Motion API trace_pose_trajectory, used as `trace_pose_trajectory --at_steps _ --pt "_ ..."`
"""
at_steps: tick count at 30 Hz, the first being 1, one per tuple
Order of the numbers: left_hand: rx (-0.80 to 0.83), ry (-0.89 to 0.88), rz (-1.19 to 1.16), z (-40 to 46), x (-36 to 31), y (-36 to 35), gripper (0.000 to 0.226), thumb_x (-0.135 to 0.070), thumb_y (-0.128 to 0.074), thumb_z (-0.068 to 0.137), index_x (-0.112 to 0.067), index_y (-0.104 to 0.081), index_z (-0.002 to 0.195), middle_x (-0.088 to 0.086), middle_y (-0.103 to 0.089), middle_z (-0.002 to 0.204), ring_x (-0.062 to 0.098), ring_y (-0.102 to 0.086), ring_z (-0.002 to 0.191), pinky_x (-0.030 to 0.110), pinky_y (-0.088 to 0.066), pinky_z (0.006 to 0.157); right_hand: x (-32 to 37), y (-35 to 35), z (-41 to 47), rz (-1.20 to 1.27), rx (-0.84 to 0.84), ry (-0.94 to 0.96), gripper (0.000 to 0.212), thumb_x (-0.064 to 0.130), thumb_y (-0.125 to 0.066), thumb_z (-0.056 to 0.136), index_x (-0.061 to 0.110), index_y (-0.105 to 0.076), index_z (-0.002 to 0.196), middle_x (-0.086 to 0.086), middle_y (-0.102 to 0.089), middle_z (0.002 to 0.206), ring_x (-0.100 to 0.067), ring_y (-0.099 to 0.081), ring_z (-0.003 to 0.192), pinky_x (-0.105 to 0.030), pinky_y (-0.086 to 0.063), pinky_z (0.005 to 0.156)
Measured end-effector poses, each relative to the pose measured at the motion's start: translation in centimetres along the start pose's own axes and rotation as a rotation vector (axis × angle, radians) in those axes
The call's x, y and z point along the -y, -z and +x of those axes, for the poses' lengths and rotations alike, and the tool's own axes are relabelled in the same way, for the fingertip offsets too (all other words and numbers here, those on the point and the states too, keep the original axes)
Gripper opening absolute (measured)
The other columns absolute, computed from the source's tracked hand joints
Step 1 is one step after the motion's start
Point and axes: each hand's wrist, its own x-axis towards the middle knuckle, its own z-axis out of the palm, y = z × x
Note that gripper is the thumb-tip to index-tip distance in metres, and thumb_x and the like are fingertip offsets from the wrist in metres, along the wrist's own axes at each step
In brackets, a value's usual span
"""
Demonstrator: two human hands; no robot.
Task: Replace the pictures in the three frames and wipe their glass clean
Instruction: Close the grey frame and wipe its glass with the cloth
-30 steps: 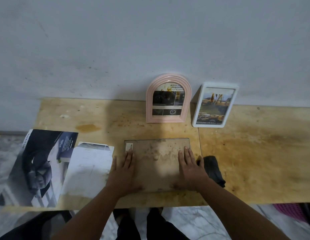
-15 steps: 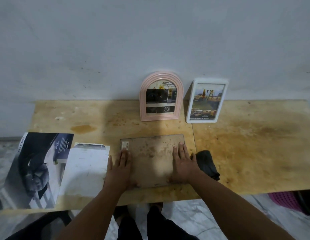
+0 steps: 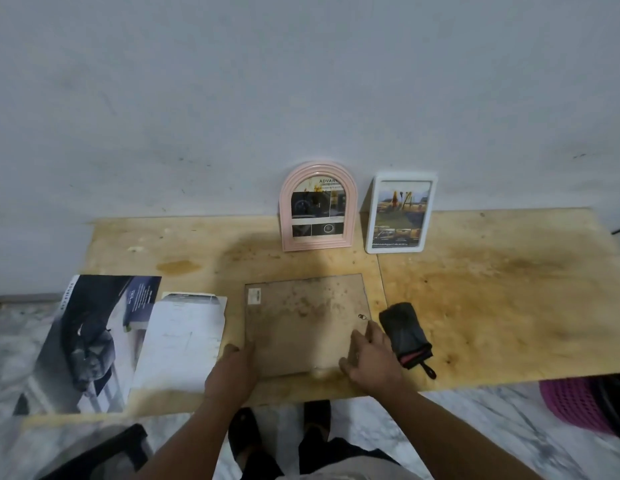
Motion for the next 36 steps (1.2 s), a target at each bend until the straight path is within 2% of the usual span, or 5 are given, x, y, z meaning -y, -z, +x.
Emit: trace_pose_trajectory --at_steps 9,14,19,23,36 --pt "-0.021 0.077 -0.609 0.4 0.6 -0.9 0.087 -0.042 -0.062 0.072 -0.027 -0.038 0.155 0.012 -0.052 0.142 0.032 -0.057 0.12 0.046 -0.055 0.095 -1.8 0.9 1.4 0.651 -0.064 -0.184 0.053 0.035 -0.069 0.09 0.021 -0.053 0.138 0.002 -0.068 0.092 -0.018 -0.065 0.09 -0.04 -0.054 0.081" --pt "-0.145 0.063 -0.738 -1.2 0.1 1.2 0.038 -0.021 -0.049 0.106 -0.027 -0.057 0.142 0.01 -0.059 0.142 0.031 -0.056 0.13 0.04 -0.047 0.101 -3.2 3.7 0.9 0.765 -0.119 -0.141 0.017 0.025 -0.062 0.099 0.025 -0.071 0.113 0.003 -0.071 0.115 -0.006 -0.063 0.094 -0.032 -0.051 0.087" --pt "-0.202 -0.086 -0.768 -1.6 2.0 5.6 0.055 0.014 -0.05 0.094 -0.033 -0.07 0.114 0.012 -0.07 0.119 0.027 -0.067 0.1 0.032 -0.053 0.079 -2.9 9.7 1.0 0.962 -0.095 -0.128 0.035 0.013 -0.047 0.102 0.02 -0.081 0.099 0.0 -0.076 0.105 -0.019 -0.067 0.095 -0.034 -0.05 0.08" --pt "-0.272 -0.168 -0.896 -1.5 1.0 10.4 0.029 -0.005 -0.07 0.095 -0.031 -0.075 0.105 0.007 -0.077 0.102 0.025 -0.07 0.095 0.034 -0.052 0.082 -2.0 14.7 1.0 1.041 -0.046 -0.036 0.034 0.008 -0.045 0.099 0.013 -0.078 0.097 -0.008 -0.072 0.079 -0.019 -0.062 0.074 -0.032 -0.043 0.068" --pt "-0.106 0.001 -1.478 -0.4 -3.8 12.7 0.032 -0.036 -0.061 0.103 -0.008 -0.073 0.114 0.013 -0.076 0.106 0.031 -0.07 0.096 0.042 -0.055 0.079 -2.2 14.8 2.9 1.524 0.146 0.011 0.034 0.03 -0.056 0.104 0.005 -0.065 0.125 -0.022 -0.072 0.118 -0.036 -0.069 0.102 -0.057 -0.053 0.099"
